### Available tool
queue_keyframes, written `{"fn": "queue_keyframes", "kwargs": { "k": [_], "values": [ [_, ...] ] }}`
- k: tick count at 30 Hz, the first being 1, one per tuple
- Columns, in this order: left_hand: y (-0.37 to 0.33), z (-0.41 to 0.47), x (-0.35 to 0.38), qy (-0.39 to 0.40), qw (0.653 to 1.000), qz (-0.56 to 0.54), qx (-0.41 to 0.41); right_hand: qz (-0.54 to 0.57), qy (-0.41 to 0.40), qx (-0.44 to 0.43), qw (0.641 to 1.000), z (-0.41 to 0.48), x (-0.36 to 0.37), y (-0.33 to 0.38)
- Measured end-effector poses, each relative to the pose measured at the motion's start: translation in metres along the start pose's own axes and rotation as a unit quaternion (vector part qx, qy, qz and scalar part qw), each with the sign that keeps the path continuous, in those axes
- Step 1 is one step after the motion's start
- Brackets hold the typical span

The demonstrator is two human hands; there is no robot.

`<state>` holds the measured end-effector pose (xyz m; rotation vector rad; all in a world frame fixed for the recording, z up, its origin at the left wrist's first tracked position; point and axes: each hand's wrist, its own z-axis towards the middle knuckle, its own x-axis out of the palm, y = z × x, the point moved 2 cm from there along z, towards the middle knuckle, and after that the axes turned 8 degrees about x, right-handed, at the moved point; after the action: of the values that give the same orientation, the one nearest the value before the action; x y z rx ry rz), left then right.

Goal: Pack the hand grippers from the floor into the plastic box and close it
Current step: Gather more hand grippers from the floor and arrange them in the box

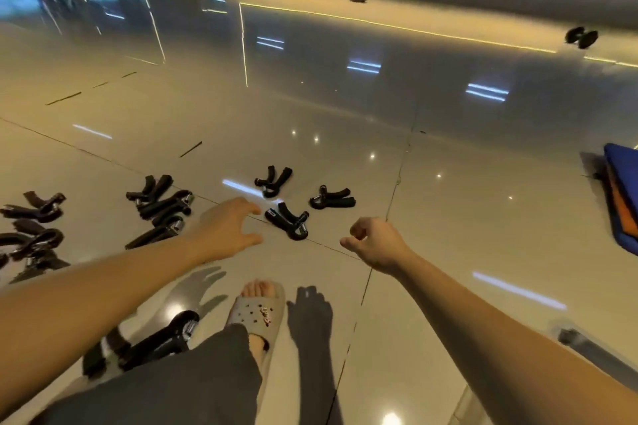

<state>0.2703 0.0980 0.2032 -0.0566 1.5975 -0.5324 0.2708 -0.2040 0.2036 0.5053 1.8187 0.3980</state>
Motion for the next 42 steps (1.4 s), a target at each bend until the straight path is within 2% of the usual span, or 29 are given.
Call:
{"fn": "queue_keyframes", "kwargs": {
  "k": [13, 17, 21, 25, 28, 32, 38, 42],
  "values": [
    [0.089, 0.176, 0.104, 0.108, 0.993, -0.036, 0.015, -0.062, 0.003, 0.017, 0.998, 0.204, 0.035, -0.011],
    [0.119, 0.222, 0.137, 0.161, 0.985, 0.008, 0.061, -0.082, 0.011, 0.009, 0.997, 0.263, 0.05, -0.011],
    [0.14, 0.249, 0.169, 0.206, 0.969, 0.051, 0.13, -0.147, 0.028, -0.019, 0.989, 0.323, 0.067, -0.018],
    [0.153, 0.261, 0.184, 0.178, 0.968, 0.033, 0.175, -0.199, 0.049, -0.044, 0.978, 0.367, 0.084, -0.029],
    [0.158, 0.263, 0.188, 0.15, 0.977, 0.005, 0.154, -0.244, 0.048, -0.052, 0.967, 0.38, 0.093, -0.042],
    [0.15, 0.26, 0.191, 0.112, 0.985, -0.035, 0.127, -0.279, 0.005, -0.045, 0.959, 0.369, 0.1, -0.058],
    [0.132, 0.247, 0.19, 0.088, 0.99, -0.055, 0.099, -0.209, 0.008, -0.006, 0.978, 0.332, 0.096, -0.072],
    [0.108, 0.237, 0.173, 0.059, 0.99, -0.083, 0.093, -0.184, -0.018, -0.004, 0.983, 0.288, 0.07, -0.089]
  ]
}}
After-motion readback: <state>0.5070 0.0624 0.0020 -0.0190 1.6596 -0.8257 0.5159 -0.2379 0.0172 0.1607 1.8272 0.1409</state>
